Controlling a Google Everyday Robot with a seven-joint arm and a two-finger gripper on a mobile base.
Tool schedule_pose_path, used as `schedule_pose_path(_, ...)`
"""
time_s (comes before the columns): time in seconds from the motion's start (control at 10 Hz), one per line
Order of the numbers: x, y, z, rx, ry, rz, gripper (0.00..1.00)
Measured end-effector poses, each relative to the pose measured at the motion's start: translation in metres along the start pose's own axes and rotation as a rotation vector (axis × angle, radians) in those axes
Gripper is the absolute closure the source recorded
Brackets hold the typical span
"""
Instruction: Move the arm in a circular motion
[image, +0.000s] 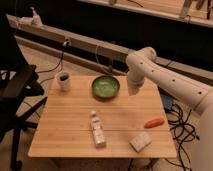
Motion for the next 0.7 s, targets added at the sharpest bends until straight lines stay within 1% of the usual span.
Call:
schedule_pose_path(0.1, -0.003, -0.02, 0.007, 0.009, -0.019, -0.012, 1.0)
schedule_pose_path(0.3, -0.012, -0.036, 0.013, 0.015, -0.032, -0.042, 1.0)
schedule_pose_path(0.5, -0.048, -0.043, 0.019, 0.017, -0.062, -0.105, 1.0)
schedule_pose_path(0.6, -0.078, -0.043, 0.022, 0.013, -0.086, -0.157, 1.0)
schedule_pose_path(0.7, -0.101, -0.04, 0.025, 0.002, -0.107, -0.208, 1.0)
